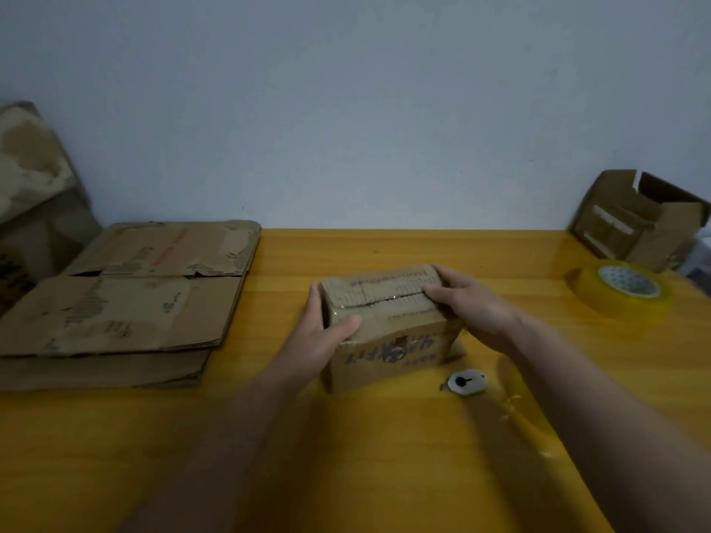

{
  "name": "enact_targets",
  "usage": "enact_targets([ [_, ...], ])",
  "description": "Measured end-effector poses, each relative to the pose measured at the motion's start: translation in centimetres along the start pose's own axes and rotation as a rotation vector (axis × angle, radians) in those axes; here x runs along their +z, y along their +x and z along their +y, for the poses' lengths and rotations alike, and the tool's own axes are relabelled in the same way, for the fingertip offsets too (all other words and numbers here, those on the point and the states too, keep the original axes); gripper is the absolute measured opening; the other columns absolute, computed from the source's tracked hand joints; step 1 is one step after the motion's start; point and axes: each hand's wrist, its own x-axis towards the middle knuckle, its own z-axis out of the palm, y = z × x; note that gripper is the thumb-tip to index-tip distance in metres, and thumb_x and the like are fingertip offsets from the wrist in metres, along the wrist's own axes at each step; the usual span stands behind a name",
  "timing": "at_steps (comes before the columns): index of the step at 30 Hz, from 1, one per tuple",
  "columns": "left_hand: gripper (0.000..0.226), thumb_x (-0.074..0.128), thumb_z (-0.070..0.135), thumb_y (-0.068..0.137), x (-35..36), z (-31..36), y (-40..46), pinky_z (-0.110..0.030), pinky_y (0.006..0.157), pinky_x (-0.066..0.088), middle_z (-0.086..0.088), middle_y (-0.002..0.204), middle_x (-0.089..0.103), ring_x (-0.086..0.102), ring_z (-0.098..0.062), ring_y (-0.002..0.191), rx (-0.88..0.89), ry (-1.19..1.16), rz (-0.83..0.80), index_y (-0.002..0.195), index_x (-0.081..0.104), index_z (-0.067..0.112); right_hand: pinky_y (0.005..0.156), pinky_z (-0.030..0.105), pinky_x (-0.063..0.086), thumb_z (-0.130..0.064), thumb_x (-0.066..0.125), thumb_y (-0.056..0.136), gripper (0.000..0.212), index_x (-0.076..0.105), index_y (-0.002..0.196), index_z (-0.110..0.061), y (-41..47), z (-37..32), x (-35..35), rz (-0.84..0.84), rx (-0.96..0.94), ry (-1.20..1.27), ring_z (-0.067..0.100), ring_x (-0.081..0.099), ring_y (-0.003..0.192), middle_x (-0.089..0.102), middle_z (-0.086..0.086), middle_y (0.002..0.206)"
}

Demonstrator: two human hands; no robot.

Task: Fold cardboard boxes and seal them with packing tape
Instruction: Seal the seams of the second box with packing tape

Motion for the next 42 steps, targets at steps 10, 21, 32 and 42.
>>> enact_targets([
  [10, 0.075, 0.055, 0.028, 0.096, -2.1, -1.9, -1.3, -0.035, 0.113, 0.007, 0.031, 0.153, -0.003, -0.008, -0.002, 0.146, 0.484, 0.699, 0.253, 0.144, 0.002, 0.05, 0.081, 0.025, 0.051, -0.018, 0.051, 0.098, 0.014, 0.052, 0.11, -0.01, -1.9, 1.8, 3.4, 0.373, -0.155, 0.157, 0.011, 0.06, 0.099, 0.065, -0.001, 0.102],
  [21, 0.051, 0.052, 0.033, 0.098, -2.3, -0.5, -2.6, -0.03, 0.092, 0.049, -0.003, 0.135, 0.056, 0.057, -0.015, 0.115, -0.031, 0.067, 0.546, 0.143, 0.044, 0.012, 0.09, 0.045, 0.052, -0.029, 0.061, 0.091, 0.02, 0.062, 0.104, -0.015, -2.1, 2.4, 4.6, 0.394, -0.054, -0.075, 0.02, 0.061, 0.099, 0.065, 0.002, 0.104],
  [32, 0.028, 0.068, 0.016, 0.088, -2.0, -2.0, -3.1, -0.026, 0.076, 0.054, -0.005, 0.116, 0.064, 0.063, -0.015, 0.1, -0.054, 0.279, 0.417, 0.112, 0.054, 0.017, 0.082, 0.037, 0.051, -0.005, 0.055, 0.093, 0.02, 0.062, 0.11, -0.013, -3.0, 4.0, 4.5, 0.38, 0.009, -0.32, 0.019, 0.06, 0.095, 0.064, 0.0, 0.106],
  [42, 0.073, 0.065, 0.062, 0.078, -1.0, 2.1, -2.2, -0.032, 0.08, 0.046, 0.013, 0.115, 0.047, 0.054, -0.01, 0.099, 0.055, 0.487, 0.612, 0.137, 0.04, 0.025, 0.108, 0.042, 0.035, -0.011, 0.054, 0.089, 0.046, 0.046, 0.134, -0.013, -4.8, 0.5, 4.1, 0.7, -0.546, -0.673, 0.027, 0.035, 0.128, 0.038, 0.013, 0.137],
])
